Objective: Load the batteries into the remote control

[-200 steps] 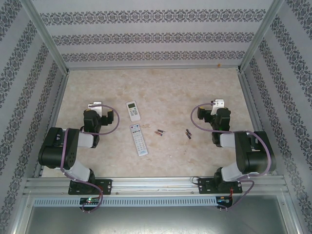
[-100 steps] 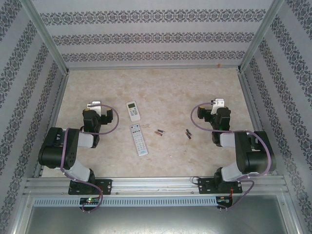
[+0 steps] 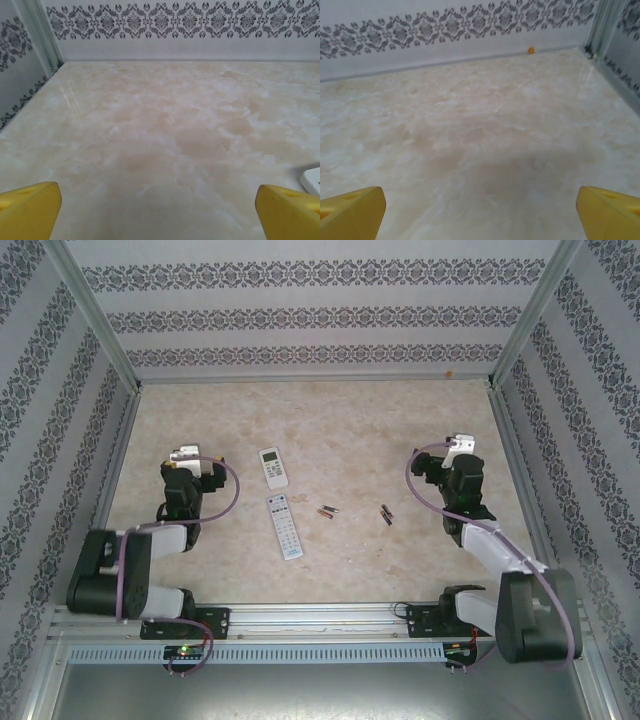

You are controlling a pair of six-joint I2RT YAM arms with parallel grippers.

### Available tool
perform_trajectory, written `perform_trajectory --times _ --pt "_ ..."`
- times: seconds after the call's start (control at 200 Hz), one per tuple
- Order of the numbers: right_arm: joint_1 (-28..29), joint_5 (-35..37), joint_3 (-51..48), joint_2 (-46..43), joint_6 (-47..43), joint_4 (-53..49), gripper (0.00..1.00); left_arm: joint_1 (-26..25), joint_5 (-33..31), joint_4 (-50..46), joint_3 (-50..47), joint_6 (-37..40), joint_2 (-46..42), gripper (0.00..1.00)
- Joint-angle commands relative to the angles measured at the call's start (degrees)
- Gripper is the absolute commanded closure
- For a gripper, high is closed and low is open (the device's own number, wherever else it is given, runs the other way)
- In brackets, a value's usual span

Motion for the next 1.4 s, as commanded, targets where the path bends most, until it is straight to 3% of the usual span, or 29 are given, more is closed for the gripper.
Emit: perform_trajectory --times 0.0,0.14,0.225,0.3,0.405,0.515,0.709,0.849,1.174,1.394 --pt "2.27 -0.42 7.1 -4.25 12.65 -19.25 0.02 -2.3 -1.67 -25.14 7.39 -8.33 -10.78 0.0" --pt "11.17 -5.73 14.43 -1.01 19.23 -32.41 0.02 -8.07 4.17 -49.95 20.33 -27.77 -12.51 0.0" --pt "17.39 -6.2 18.62 2.54 19.96 -36.98 0.02 -15.61 7.12 -55.47 26.04 -27.27 -8.1 0.0" --pt "21.15 -7.69 21.97 5.75 20.13 -40.33 0.02 -21.75 5.38 -60.43 31.43 -28.44 -2.48 0.03" --pt "24.9 -5.51 23.99 8.23 19.84 -42.22 0.02 -24.34 5.44 -68.62 39.61 -32.56 7.28 0.03" --pt "26.51 -4.65 24.08 9.51 19.48 -42.41 0.02 -24.94 4.24 -71.54 45.02 -33.91 15.96 0.04" --pt "27.04 -5.01 23.14 8.89 18.13 -42.54 0.02 -25.23 -5.5 -76.94 54.94 -35.07 27.89 0.06" --pt "27.05 -4.59 22.0 6.39 17.98 -42.24 0.02 -24.85 -7.84 -79.52 59.83 -35.26 34.38 0.07" --pt "27.05 -3.78 22.27 3.21 17.88 -43.33 0.02 -21.97 -1.06 -76.01 62.99 -34.9 42.14 0.18" --pt "26.97 -6.38 23.92 1.51 19.8 -43.21 0.02 -20.23 5.17 -71.86 60.45 -36.25 42.24 0.45"
